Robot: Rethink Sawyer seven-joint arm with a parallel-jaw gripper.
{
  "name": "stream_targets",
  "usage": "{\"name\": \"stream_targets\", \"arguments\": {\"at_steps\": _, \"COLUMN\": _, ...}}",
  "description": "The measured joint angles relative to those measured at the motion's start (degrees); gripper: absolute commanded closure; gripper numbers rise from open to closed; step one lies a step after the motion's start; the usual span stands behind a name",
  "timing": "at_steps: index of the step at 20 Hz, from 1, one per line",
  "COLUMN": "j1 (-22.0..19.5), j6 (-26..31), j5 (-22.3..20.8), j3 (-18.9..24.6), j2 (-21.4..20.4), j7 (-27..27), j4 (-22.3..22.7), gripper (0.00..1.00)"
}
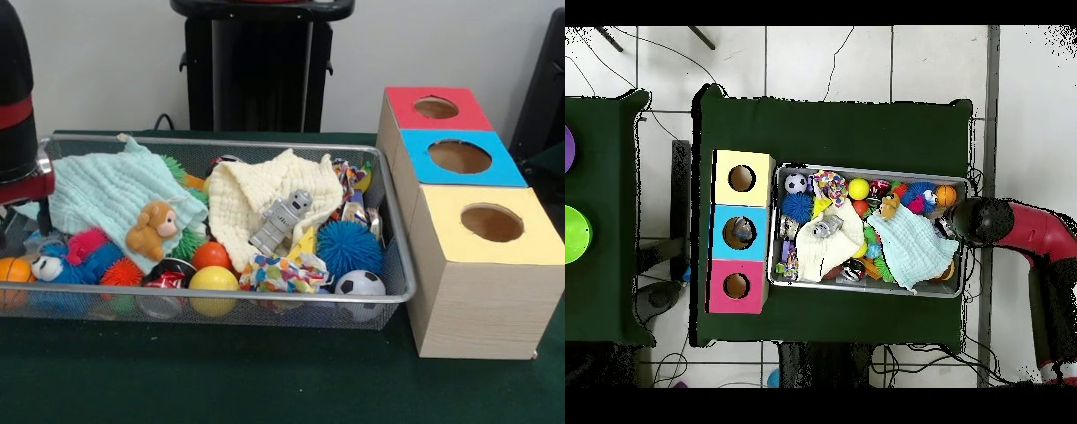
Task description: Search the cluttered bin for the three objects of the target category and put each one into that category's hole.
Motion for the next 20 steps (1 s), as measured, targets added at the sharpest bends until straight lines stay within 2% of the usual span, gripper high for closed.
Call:
{"name": "stream_targets", "arguments": {"at_steps": 5, "j1": 0.00, "j6": -1.51, "j5": -0.05, "j3": 0.01, "j2": 0.21, "j7": 0.00, "j4": 0.06, "gripper": 0.00}}
{"name": "stream_targets", "arguments": {"at_steps": 20, "j1": -0.22, "j6": -0.30, "j5": 1.14, "j3": 0.02, "j2": 2.53, "j7": 0.00, "j4": -1.50, "gripper": 0.00}}
